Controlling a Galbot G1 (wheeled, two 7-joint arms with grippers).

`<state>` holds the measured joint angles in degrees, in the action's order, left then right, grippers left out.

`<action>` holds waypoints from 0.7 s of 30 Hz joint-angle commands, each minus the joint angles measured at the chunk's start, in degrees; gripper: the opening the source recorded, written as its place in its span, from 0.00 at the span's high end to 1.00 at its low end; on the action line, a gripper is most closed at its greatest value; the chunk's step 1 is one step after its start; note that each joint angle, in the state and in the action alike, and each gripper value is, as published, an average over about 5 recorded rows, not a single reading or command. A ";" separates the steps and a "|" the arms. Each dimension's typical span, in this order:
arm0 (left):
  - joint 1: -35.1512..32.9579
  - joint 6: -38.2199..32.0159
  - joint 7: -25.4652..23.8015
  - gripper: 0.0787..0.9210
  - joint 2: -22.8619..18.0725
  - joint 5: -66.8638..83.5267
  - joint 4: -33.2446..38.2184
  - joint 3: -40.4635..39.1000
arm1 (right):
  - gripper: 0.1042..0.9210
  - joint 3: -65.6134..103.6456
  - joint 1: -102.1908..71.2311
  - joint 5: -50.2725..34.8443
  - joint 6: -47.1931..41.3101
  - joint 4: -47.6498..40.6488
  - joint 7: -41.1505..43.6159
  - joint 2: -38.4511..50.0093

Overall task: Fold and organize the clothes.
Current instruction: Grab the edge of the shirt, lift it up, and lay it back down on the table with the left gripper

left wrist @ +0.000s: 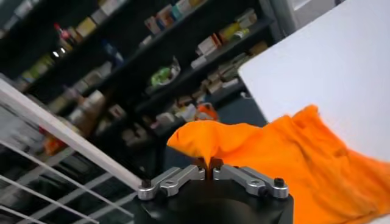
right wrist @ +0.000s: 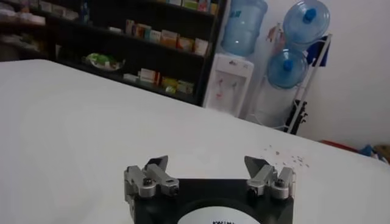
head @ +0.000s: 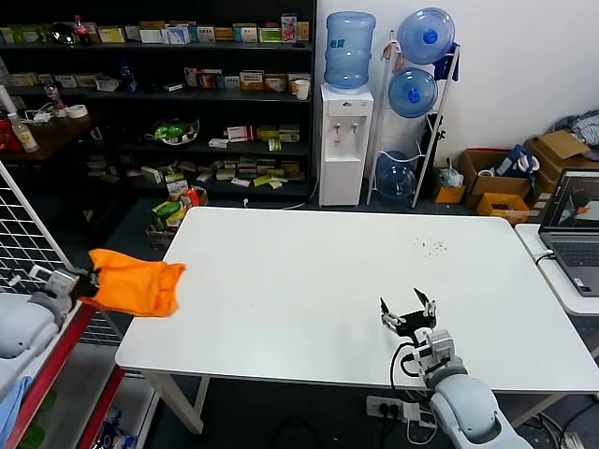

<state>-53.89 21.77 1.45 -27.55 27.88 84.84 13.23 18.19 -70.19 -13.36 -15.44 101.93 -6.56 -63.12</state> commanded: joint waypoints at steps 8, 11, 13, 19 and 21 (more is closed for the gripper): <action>0.98 -0.81 -0.03 0.94 1.25 -7.65 5.75 -3.06 | 0.12 0.43 -0.48 0.95 -0.13 0.60 -0.23 -0.51; -0.66 -0.05 0.91 0.94 -3.57 -7.15 7.33 -3.79 | 0.12 0.87 -1.19 1.34 -0.23 1.16 -0.34 -0.54; -1.11 0.30 1.55 0.94 -6.32 -7.01 7.80 -4.24 | 0.12 1.05 -1.58 1.64 -0.29 1.31 -0.39 -0.53; -1.51 2.71 4.51 0.94 -9.78 -0.99 12.14 -4.93 | 0.12 1.82 -2.65 2.42 -0.17 1.51 -0.46 -0.83; -2.21 4.34 5.86 0.94 -9.96 3.29 15.75 -4.94 | 0.12 2.20 -3.16 2.64 0.03 1.52 -0.44 -0.94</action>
<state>-54.38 22.71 3.55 -31.13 22.87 91.66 9.03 19.65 -72.08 -11.28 -15.67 103.16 -7.02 -63.82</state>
